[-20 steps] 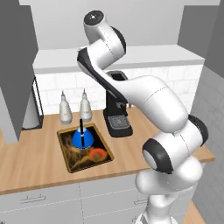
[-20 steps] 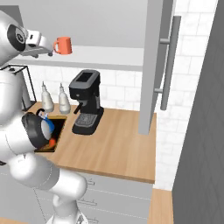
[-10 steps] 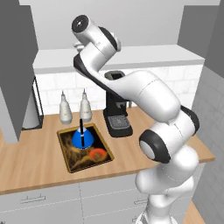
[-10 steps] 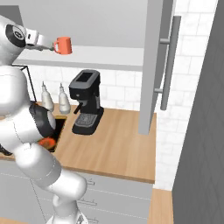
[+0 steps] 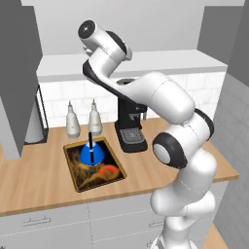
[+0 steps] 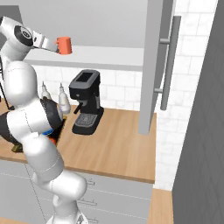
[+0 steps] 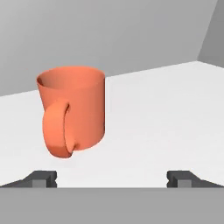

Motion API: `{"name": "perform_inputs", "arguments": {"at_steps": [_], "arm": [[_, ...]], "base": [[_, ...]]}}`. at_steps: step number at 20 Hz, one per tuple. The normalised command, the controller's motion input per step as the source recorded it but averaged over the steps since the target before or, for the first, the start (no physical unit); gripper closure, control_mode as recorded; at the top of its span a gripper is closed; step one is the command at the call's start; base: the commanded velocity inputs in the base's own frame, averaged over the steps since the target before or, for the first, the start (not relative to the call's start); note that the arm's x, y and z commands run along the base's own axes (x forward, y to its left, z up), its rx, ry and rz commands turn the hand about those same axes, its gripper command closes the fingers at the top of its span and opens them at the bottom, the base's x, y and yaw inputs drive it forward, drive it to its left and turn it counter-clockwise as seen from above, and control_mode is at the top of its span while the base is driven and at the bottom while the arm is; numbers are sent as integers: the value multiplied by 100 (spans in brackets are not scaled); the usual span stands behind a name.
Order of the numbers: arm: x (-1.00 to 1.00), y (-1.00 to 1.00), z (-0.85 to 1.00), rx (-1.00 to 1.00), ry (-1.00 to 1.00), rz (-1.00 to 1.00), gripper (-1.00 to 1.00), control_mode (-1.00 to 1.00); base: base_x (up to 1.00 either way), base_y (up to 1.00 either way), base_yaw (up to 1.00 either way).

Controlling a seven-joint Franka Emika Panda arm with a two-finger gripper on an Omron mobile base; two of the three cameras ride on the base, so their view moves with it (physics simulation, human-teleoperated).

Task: Pick the kettle from the counter and place it on the tray. Then pick the mug from the cabinet and place it on the tray. Then close the cabinet doors.

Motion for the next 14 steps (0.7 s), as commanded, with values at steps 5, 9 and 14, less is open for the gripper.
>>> {"name": "perform_inputs", "arguments": {"at_steps": [5,9,14], "arm": [[48,8,0,0,5,-7,-100,-100],[41,13,0,0,15,-2,-100,-100],[34,14,7,0,7,0,-100,-100]], "base": [[0,0,0],[0,0,0],[0,0,0]]}}
